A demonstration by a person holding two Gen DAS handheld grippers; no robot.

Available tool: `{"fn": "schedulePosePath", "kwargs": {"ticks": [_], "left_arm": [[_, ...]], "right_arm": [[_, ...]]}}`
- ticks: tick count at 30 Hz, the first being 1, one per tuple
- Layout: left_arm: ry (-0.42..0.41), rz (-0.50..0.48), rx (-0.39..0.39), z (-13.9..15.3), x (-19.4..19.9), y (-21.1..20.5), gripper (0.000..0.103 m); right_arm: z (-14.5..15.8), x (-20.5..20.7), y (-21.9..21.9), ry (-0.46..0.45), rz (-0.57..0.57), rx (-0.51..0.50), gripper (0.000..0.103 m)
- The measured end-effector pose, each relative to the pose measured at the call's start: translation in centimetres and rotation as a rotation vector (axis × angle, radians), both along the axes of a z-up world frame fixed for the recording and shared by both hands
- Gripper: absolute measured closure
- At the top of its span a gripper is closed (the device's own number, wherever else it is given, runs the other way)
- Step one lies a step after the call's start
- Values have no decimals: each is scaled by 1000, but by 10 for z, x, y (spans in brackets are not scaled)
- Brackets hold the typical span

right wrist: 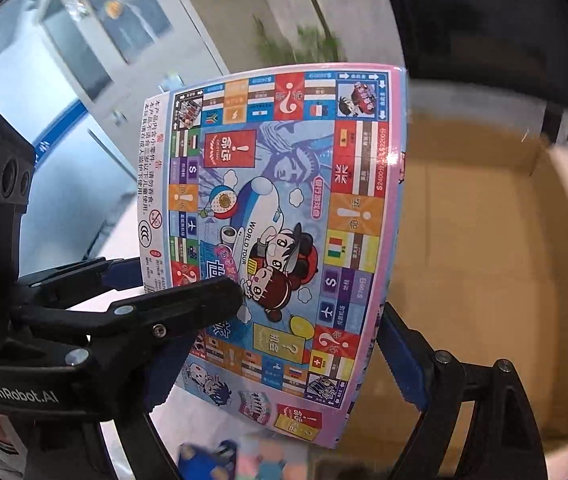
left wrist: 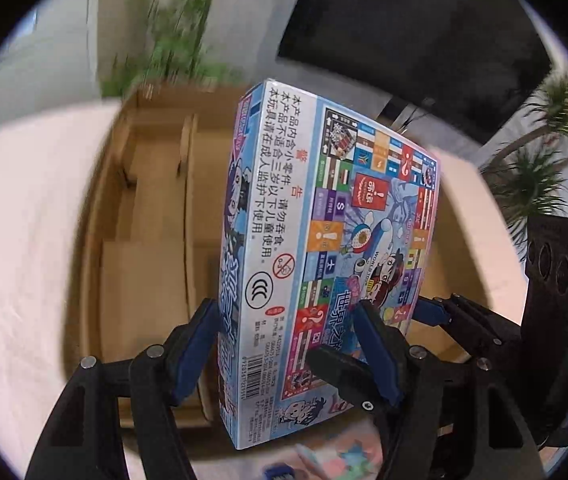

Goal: Organize rigid objects
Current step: 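Place the board-game box flat in the cardboard box and release, then grasp the silver metal can with the right tool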

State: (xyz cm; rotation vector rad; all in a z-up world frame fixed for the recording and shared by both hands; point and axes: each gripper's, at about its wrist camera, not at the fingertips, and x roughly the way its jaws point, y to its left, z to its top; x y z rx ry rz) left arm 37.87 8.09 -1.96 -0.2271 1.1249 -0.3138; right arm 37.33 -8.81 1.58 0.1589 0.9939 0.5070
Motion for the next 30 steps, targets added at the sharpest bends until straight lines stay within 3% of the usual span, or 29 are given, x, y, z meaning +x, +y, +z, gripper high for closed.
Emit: {"fn": "schedulePosePath", "kwargs": {"ticks": [2, 4, 5, 6, 7, 10, 13, 15, 18, 20, 21, 22, 25, 28, 30], "left_arm": [[52, -9, 50, -22, 1, -3, 51], [24, -39, 119, -26, -5, -10, 57], [48, -54, 74, -25, -8, -9, 58], [61, -66, 46, -24, -10, -9, 57], [42, -71, 43, -18, -17, -9, 57], [-38, -64, 108, -4, -38, -5, 57], [-89, -56, 90, 7, -70, 9, 57], [-129, -34, 84, 13, -86, 18, 55], [-174, -2, 67, 21, -114, 30, 55], [-240, 10, 79, 34, -140, 31, 41], [-270, 18, 92, 38, -153, 29, 18], [-315, 41, 112, 45, -168, 23, 10], [-342, 18, 69, 44, -194, 7, 10], [-295, -19, 0, 29, -205, -9, 10], [-265, -51, -12, 18, -208, -24, 10]], "right_arm": [[-28, 12, 7, 81, -8, -47, 17], [-45, 15, 11, 120, -14, -109, 20], [-52, 16, 10, 156, -27, -106, 21], [-55, 17, 12, 175, -29, -114, 32], [-57, 19, 12, 185, -28, -118, 35], [-54, 25, 17, 163, -9, -146, 35], [-52, 22, 33, 149, 11, -159, 36], [-49, 16, 29, 162, 17, -153, 29], [-26, -18, 15, 120, 34, -124, 28], [7, -53, -9, 5, 18, -116, 18], [21, -72, -23, -46, -6, -114, 10], [34, -94, -40, -94, -29, -102, 6], [44, -162, -91, -137, -109, -106, 2], [22, -199, -106, -105, -142, -173, 4], [2, -210, -106, -89, -153, -181, 11]]}}
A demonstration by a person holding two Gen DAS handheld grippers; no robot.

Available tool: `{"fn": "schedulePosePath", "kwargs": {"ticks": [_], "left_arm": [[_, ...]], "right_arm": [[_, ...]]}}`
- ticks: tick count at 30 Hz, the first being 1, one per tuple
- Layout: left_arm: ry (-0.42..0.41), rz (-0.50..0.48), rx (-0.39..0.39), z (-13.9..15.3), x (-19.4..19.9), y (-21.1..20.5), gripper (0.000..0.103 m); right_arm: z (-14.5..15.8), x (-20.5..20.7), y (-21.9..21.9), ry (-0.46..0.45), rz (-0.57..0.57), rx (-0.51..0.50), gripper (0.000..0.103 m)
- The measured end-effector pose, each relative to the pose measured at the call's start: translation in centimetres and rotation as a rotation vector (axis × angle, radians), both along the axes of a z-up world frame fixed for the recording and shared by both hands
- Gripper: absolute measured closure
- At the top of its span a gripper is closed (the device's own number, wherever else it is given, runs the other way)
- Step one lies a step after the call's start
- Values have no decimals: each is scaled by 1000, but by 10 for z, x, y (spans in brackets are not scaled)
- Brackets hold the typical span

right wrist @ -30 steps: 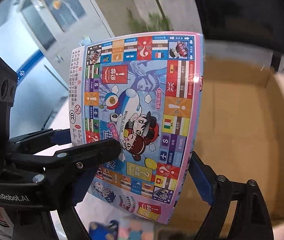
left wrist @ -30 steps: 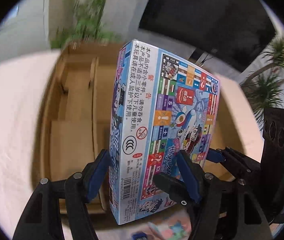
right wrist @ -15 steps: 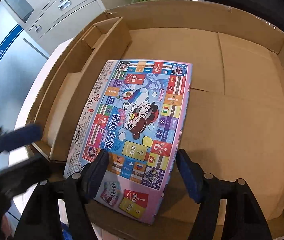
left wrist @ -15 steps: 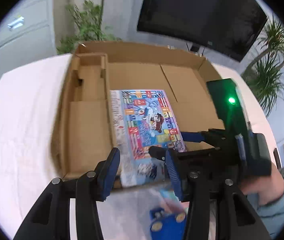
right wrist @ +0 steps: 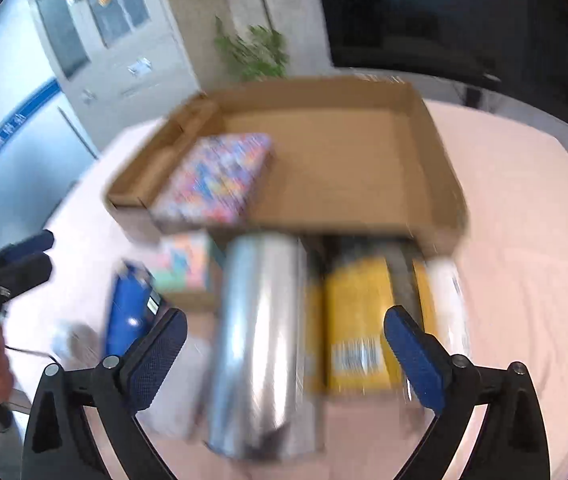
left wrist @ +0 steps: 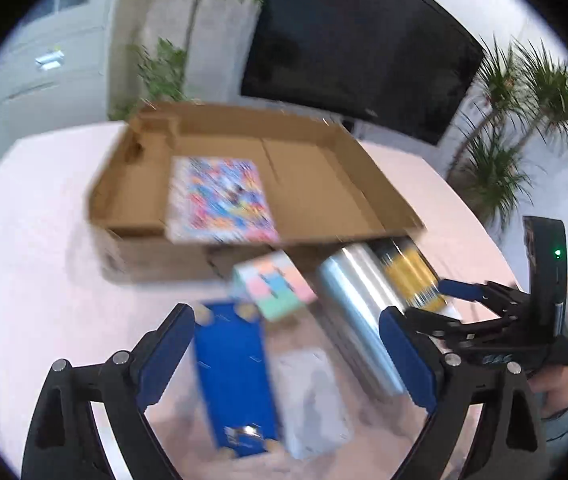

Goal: Organize rigid objects
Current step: 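Grasp the silver metal can with the right tool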

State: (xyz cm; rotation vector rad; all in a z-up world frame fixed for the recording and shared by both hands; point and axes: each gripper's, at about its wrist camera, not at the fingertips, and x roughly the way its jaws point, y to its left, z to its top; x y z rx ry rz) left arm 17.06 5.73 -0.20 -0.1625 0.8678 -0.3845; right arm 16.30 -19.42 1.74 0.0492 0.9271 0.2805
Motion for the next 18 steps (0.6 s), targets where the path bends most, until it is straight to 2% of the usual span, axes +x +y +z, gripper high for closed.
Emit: {"fn": "schedulePosePath", "kwargs": {"ticks": [2, 3, 4, 6, 8, 13, 17, 18], "left_arm": [[45, 2, -8, -11, -1, -11, 10], [57, -5, -26, -13, -5, -14, 10], [85, -30, -77, -18, -7, -17, 10], [143, -37, -127, -25, -13, -21, 10], [193, -54, -159, -32, -21, -27, 10], [333, -118, -232, -58, -55, -52, 10], [436, -111, -336, -83, -72, -53, 10], [445, -106, -341, -86, -73, -54, 10]], "right_arm": [[-6, -13, 9, -64, 25, -47, 18], [-13, -14, 13, -59, 37, -60, 29], [-20, -14, 15, -39, 46, -62, 37], [-29, -22, 17, -34, 55, -33, 35], [-31, -37, 21, -49, 69, -68, 35], [-36, -96, 17, 28, 134, 3, 35], [-42, -129, -6, 182, 169, 220, 29], [-45, -131, -10, 203, 172, 250, 29]]}}
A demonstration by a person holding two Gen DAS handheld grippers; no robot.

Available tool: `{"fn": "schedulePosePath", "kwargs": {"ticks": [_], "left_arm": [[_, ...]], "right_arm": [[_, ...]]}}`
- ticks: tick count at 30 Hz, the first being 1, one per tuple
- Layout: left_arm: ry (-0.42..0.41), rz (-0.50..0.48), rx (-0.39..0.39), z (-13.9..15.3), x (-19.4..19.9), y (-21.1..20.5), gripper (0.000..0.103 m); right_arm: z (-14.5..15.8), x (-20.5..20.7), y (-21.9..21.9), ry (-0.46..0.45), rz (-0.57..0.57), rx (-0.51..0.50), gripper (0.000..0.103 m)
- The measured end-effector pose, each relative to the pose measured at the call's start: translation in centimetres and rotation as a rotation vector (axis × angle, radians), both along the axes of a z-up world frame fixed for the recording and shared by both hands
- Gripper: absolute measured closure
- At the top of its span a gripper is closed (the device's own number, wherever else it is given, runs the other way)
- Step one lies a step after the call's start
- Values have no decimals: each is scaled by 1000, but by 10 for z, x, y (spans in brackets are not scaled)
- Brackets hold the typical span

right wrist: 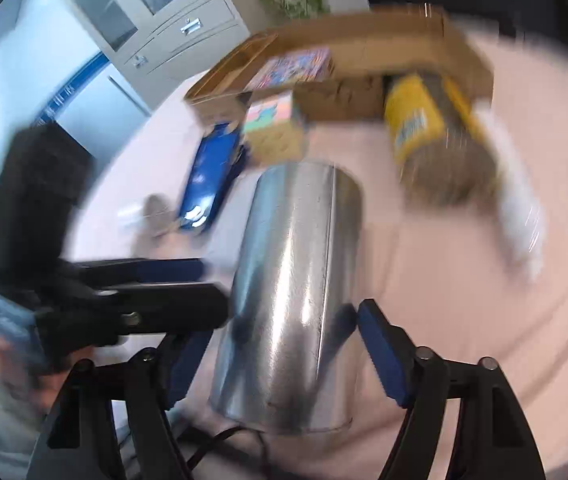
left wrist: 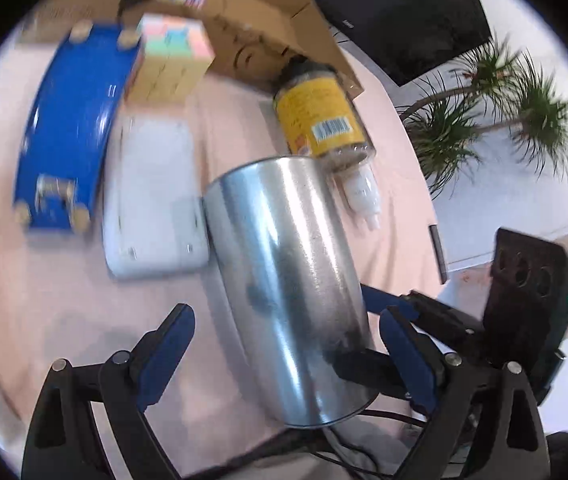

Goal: Organize rigid objects
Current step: 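Grasp the silver metal can with the right tool, then set the silver can in the box beside the board game, release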

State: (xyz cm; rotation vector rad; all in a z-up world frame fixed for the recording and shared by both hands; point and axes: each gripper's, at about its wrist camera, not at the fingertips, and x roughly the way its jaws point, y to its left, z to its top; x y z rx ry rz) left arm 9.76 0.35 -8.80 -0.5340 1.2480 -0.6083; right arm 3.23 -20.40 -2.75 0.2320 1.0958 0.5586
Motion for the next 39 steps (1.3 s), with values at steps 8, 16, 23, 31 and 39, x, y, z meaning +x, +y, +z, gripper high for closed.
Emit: {"fn": "schedulePosePath", "kwargs": {"ticks": [8, 16, 23, 31, 39], "left_arm": [[80, -36, -27, -24, 21, -15, 16], [-165, 4, 65, 52, 35, -17, 16], [-358, -23, 79, 132, 149, -9, 16], [-198, -27, 79, 89, 287, 5, 16], [20, -19, 69, 8, 315, -2, 16]], "right_arm": [[-23, 15, 29, 61, 70, -16, 16], [27, 28, 48, -89, 55, -44, 17], [124, 119, 49, -343, 10, -62, 18], [111, 275, 59, -263, -38, -25, 19], [26, 346, 63, -57, -52, -79, 21]]}}
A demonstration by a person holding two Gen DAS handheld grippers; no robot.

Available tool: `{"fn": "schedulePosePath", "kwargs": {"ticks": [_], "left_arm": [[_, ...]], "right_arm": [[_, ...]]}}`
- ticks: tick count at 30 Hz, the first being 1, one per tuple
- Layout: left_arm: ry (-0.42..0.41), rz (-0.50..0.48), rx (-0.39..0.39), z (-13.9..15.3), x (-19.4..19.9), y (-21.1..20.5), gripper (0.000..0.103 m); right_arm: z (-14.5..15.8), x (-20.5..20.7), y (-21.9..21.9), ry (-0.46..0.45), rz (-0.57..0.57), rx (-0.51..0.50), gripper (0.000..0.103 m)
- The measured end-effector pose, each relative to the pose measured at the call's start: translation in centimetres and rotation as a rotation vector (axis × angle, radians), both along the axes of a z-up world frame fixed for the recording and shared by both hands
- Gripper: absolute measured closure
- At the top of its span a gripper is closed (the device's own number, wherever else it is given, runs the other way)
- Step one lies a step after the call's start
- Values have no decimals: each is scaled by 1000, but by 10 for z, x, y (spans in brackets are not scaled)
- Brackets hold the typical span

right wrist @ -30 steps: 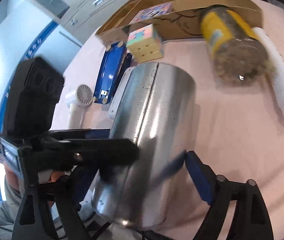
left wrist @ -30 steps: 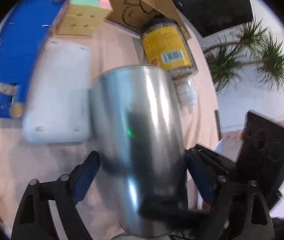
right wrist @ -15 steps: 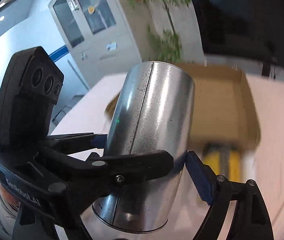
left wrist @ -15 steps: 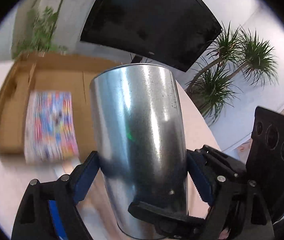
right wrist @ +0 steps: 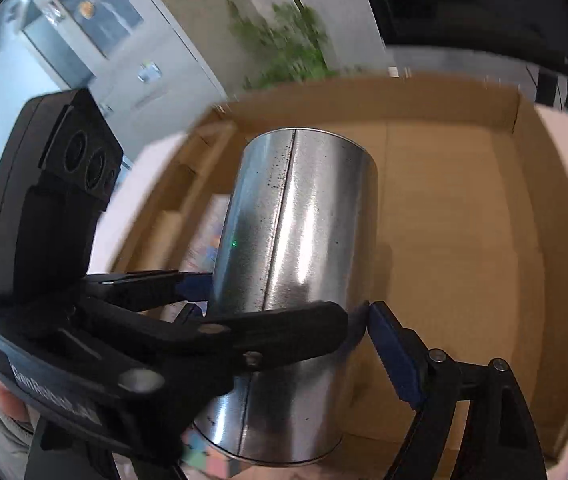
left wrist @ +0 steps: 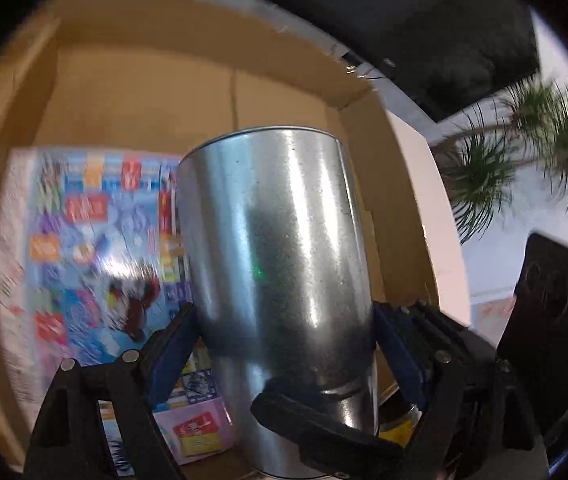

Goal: Organize rigid objects
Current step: 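Set the silver can in the box beside the board game, release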

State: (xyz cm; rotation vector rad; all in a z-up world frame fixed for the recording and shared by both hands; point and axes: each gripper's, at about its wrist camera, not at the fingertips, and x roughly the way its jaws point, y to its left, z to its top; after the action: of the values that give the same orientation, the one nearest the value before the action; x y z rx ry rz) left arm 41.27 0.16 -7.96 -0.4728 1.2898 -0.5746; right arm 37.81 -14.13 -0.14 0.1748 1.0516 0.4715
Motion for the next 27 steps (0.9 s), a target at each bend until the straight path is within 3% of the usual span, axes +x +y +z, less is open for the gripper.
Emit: {"fn": "schedulePosePath", "kwargs": {"ticks": [8, 11, 17, 20, 23, 25, 27], "left_arm": [[-35, -41, 155, 16, -12, -25, 16], [-81, 8, 150, 35, -25, -7, 16], [-216, 113, 167, 83, -79, 28, 16], [-339, 175, 210, 107, -124, 48, 16], [-479, 261, 310, 129, -175, 52, 13], [-538, 252, 329, 133, -209, 46, 11], [-539, 228, 314, 128, -226, 41, 11]], "right_arm": [[-27, 1, -13, 83, -76, -14, 20], [-32, -7, -21, 92, -97, 32, 19], [-27, -15, -10, 88, -60, -3, 11], [-2, -42, -13, 21, -43, -22, 10], [36, -93, -35, -146, -59, -57, 3], [50, -126, -55, -225, -73, -70, 1], [48, -152, -76, -231, -91, -102, 1]]}}
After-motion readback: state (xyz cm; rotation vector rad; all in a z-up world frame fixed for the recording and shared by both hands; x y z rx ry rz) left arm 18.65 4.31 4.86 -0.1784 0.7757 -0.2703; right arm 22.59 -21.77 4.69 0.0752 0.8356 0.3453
